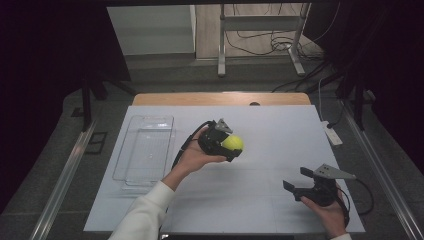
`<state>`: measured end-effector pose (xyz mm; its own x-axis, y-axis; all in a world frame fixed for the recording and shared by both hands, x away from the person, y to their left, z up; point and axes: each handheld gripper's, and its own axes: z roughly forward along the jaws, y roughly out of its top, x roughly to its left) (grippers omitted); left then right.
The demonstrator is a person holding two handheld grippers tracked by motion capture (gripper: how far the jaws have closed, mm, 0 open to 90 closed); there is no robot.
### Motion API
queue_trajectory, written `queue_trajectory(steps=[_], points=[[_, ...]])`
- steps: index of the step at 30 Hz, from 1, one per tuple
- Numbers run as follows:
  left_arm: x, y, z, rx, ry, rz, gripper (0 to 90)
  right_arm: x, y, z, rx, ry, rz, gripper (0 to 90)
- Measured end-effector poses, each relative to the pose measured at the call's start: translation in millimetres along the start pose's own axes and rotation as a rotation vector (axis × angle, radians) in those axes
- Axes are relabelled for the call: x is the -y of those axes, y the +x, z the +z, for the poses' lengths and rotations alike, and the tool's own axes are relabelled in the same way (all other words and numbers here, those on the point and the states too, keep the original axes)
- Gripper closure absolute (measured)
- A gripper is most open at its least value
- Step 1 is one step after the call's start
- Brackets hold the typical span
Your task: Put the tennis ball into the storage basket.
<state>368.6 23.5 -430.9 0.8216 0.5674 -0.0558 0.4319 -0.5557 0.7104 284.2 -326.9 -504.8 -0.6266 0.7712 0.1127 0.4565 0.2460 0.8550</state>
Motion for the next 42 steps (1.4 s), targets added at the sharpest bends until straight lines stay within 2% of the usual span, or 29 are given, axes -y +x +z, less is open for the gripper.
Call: queue_trajectory(steps=[42], points=[[2.6,10.0,-38.0,-0.062,-0.073,-0.006,26.9,-0.2,-0.6,0.1,0.007,-0.002,0.005,10.3]])
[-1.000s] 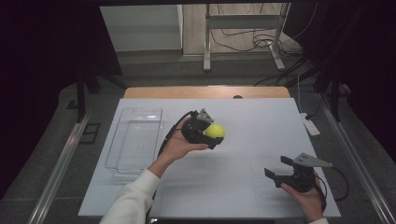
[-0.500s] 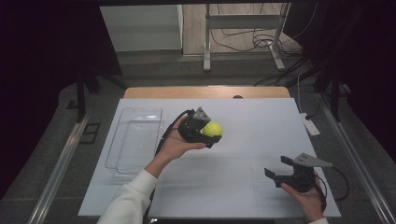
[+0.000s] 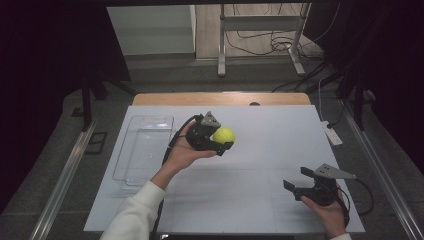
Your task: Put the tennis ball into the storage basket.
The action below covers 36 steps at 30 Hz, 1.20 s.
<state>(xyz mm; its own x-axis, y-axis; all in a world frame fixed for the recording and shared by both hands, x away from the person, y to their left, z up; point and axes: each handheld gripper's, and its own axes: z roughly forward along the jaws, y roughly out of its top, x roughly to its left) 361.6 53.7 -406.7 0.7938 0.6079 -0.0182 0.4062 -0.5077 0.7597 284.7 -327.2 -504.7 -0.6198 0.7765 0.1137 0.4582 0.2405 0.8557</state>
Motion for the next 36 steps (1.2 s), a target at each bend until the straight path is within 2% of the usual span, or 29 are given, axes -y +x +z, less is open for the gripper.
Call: queue_trajectory(steps=[36], points=[[2.1,13.8,-21.8,-0.053,-0.033,-0.022,26.9,-0.9,1.6,0.6,0.004,-0.002,-0.005,10.3]])
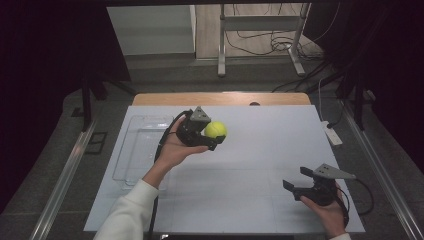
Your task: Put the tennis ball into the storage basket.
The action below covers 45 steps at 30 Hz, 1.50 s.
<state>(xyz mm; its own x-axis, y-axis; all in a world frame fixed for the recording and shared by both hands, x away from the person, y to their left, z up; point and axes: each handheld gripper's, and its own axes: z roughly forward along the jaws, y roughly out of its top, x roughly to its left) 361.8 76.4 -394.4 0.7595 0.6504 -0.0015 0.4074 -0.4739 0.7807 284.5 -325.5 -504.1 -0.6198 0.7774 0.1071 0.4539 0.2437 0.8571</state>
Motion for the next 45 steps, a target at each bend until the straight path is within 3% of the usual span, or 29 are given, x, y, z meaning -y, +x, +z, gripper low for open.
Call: queue_trajectory(steps=[45], points=[[1.5,37.8,-19.2,-0.106,-0.006,-0.051,26.9,-0.2,-0.4,0.6,0.0,0.0,-0.001,10.3]])
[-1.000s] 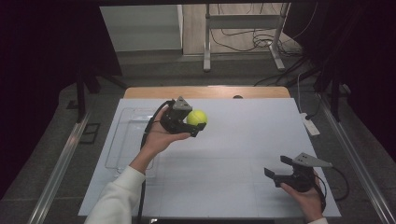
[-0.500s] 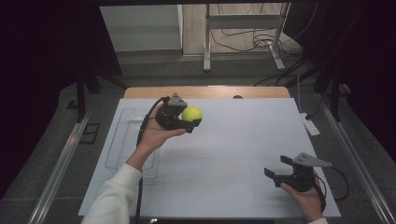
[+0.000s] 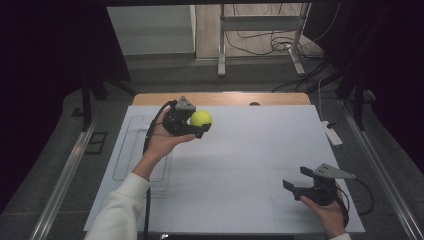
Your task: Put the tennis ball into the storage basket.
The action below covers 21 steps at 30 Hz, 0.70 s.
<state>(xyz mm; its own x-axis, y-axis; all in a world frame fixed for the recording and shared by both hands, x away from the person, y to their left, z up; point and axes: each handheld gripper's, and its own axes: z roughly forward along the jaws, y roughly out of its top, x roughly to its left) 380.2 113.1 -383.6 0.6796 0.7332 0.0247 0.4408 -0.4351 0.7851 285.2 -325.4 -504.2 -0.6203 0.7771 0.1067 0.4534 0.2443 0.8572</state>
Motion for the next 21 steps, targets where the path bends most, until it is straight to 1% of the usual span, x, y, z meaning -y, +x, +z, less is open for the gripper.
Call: queue_trajectory(steps=[18,21], points=[[-2.1,12.1,-6.1,-0.037,-0.002,-0.013,27.0,-0.2,-0.4,0.0,0.005,-0.001,0.003,10.2],[-1.9,15.7,-6.8,-0.045,-0.001,-0.021,26.9,-0.2,-0.5,0.0,0.005,-0.001,0.005,10.2]])
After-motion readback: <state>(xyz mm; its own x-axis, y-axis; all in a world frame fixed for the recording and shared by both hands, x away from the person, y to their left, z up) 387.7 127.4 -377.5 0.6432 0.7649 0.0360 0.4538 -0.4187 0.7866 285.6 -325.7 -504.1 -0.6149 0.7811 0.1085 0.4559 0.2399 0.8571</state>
